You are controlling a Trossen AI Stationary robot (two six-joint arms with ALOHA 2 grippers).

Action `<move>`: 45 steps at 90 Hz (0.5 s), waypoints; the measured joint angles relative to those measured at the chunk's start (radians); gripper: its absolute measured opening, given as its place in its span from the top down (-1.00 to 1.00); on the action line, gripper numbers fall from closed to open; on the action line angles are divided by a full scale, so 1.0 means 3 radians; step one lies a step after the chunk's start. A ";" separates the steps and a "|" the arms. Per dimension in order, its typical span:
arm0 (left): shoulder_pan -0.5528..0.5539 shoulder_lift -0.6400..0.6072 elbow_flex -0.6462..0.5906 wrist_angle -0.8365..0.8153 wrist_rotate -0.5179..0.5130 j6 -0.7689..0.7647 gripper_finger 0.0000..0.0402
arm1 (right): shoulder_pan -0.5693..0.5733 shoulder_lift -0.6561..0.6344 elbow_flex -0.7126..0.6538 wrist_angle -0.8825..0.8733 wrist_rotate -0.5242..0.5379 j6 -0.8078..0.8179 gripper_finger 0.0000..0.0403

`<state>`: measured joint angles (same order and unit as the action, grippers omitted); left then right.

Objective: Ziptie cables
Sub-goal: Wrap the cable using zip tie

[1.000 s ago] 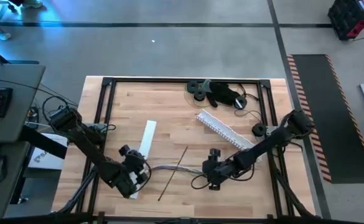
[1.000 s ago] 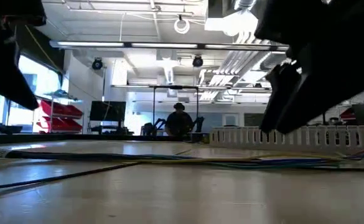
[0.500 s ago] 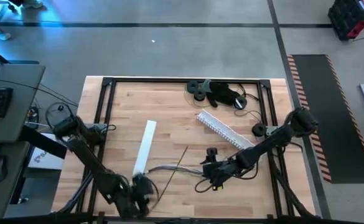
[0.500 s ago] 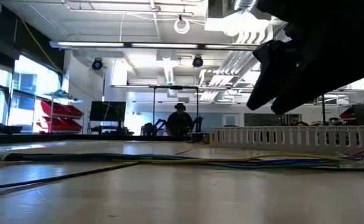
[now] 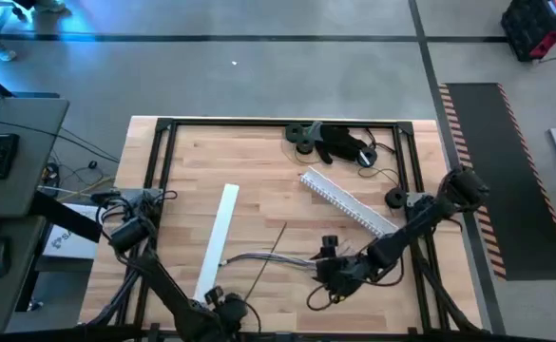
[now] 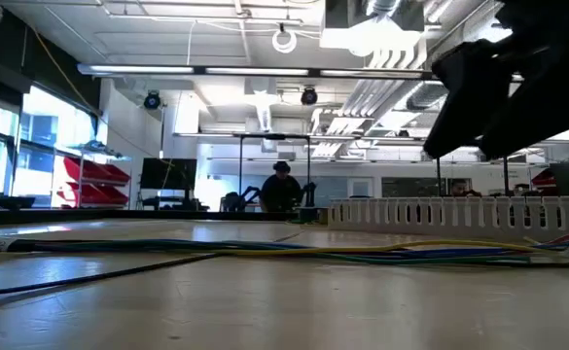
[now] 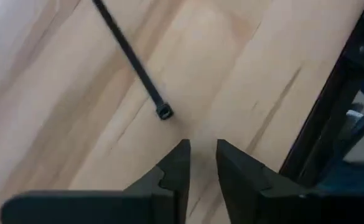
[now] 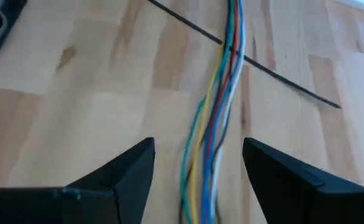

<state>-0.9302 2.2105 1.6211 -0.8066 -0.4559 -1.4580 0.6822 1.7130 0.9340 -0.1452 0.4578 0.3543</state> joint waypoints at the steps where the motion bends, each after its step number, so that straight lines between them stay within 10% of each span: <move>1: -0.0002 0.0002 -0.0006 0.0005 -0.0010 0.0000 0.58 | 0.0012 0.0000 0.0000 0.0000 0.0010 0.0009 -0.15; 45: 0.0392 0.0178 -0.0028 0.0430 -0.0464 0.0913 0.82 | 0.0308 0.0000 0.0000 0.0002 0.0235 0.0076 -0.15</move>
<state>-0.8127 2.2640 1.6127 -0.6776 -0.5952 -1.1840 0.7746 1.7130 0.9340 -0.1448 0.5282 0.3771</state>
